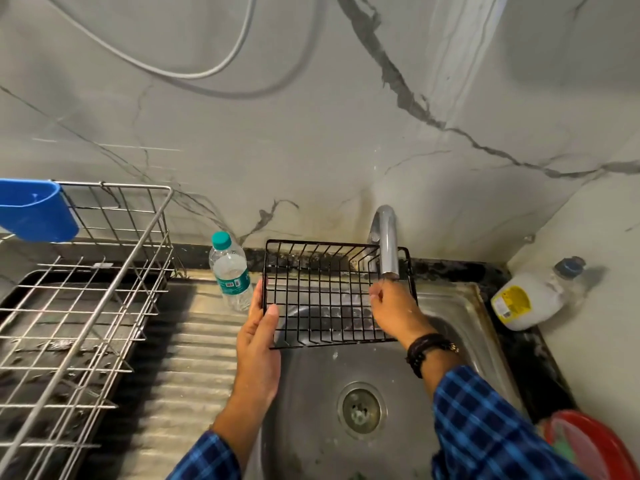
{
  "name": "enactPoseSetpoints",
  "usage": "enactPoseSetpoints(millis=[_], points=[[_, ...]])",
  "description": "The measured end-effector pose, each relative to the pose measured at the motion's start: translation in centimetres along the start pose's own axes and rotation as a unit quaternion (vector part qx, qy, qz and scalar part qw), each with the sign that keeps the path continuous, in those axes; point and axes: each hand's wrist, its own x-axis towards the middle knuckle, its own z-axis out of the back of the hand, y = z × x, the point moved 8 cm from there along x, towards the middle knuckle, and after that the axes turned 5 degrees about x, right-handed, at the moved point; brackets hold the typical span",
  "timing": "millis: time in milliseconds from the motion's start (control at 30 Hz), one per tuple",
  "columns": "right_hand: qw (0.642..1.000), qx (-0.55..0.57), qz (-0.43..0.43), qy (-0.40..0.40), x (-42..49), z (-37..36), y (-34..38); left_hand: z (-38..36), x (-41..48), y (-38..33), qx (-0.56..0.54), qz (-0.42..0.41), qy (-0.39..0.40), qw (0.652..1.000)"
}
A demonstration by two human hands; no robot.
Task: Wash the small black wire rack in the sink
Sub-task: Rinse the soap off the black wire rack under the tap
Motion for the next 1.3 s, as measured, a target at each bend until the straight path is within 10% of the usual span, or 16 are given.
enactPoseSetpoints(millis=[300, 567, 767, 1300], points=[[0.968, -0.231, -0.036, 0.095, -0.6, -2.6, -1.0, -0.6, 0.1, -0.6, 0.023, -0.047, 0.007, 0.999], [0.993, -0.035, 0.111, -0.001, -0.8, -0.3, -0.8, -3.9, 0.0, -1.4, 0.05, -0.067, 0.095, 0.992], [0.97, -0.165, 0.166, -0.069, -1.0, 0.3, 0.3, -4.9, -0.1, -1.2, 0.064, -0.065, 0.101, 0.991], [0.969, -0.101, 0.22, 0.041, -2.5, -2.3, 1.5, -4.6, -0.6, 0.8, 0.092, -0.021, 0.067, 0.993]])
